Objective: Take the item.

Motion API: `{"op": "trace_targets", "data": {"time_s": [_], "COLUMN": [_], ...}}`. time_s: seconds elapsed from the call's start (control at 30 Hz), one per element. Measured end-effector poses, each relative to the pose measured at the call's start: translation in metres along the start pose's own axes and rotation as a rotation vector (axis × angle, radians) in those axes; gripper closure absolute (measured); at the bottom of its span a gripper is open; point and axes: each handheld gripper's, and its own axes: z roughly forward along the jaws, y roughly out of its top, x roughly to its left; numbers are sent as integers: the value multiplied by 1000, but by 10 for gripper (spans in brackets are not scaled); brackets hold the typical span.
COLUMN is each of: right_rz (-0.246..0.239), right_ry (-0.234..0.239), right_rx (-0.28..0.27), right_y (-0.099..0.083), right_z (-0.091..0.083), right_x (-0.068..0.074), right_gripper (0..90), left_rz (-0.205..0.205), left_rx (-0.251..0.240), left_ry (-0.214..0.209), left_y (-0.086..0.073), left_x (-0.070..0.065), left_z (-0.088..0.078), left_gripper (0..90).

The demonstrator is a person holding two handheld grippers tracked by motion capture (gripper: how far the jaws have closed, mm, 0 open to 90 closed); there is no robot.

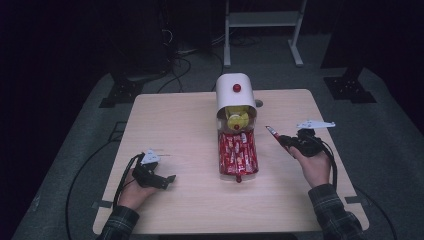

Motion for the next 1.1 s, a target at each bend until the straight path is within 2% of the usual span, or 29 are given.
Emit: {"op": "trace_targets", "data": {"time_s": [0.33, 1.1], "right_rz": [24, 30], "right_ry": [-15, -11], "right_rx": [29, 118], "right_y": [-9, -24], "right_z": [10, 34], "right_x": [-10, -14], "right_gripper": [861, 861], "left_rz": [0, 0], "left_rx": [0, 0], "left_ry": [0, 0], "left_y": [0, 0], "left_x": [0, 0], "left_z": [0, 0], "left_gripper": [0, 0]}}
